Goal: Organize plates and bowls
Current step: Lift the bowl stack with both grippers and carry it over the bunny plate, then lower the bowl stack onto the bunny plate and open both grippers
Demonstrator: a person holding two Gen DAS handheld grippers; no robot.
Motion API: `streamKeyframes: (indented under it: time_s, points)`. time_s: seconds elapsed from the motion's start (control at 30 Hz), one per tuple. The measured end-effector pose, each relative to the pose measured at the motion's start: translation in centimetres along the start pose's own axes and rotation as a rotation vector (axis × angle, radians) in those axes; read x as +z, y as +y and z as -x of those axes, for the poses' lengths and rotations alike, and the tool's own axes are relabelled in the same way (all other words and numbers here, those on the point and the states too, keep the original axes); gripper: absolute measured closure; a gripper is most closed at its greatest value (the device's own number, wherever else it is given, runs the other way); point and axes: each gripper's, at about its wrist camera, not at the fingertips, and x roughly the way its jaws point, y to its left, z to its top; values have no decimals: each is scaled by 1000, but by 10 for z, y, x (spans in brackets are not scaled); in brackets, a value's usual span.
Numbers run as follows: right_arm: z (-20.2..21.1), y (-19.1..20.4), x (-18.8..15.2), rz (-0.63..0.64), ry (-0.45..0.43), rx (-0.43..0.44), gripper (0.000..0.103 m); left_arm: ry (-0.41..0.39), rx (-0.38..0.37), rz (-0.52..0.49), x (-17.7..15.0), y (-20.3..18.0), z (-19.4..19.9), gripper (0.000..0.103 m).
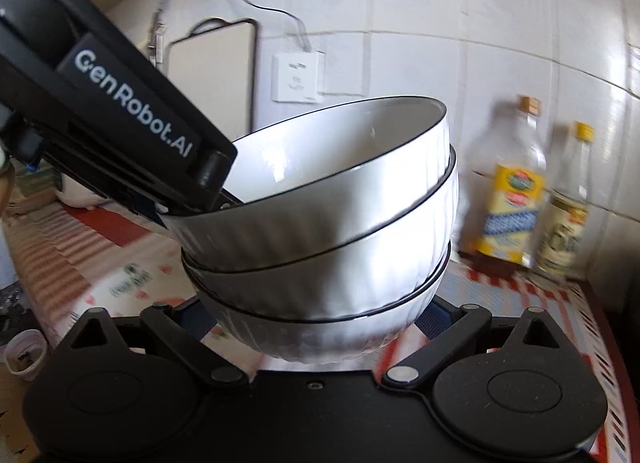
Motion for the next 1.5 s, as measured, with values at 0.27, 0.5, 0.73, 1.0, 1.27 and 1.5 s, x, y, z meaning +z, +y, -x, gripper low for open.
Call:
streamKeyframes:
  time_s: [0.27,0.5,0.73,1.0,1.27,1.5]
  points:
    - [-26,57,9,-27,16,99,2,23,87,19,-13,53,16,74]
    - [-50,87,0,-31,74,141,2,60,100,19,-29,86,7,74]
    - [-69,99,-10,-21,129,114,2,100,44,34,-36,108,-15,74]
    - [-79,107,-12,-4,183,72,2,172,-54,11,-37,128,-32,74]
    - [-89,106,-24,-40,212,38,2,222,-125,-79,-32,136,-43,73]
    - [-96,107,-16,-48,283,3,3,317,-207,7,-20,153,-56,71]
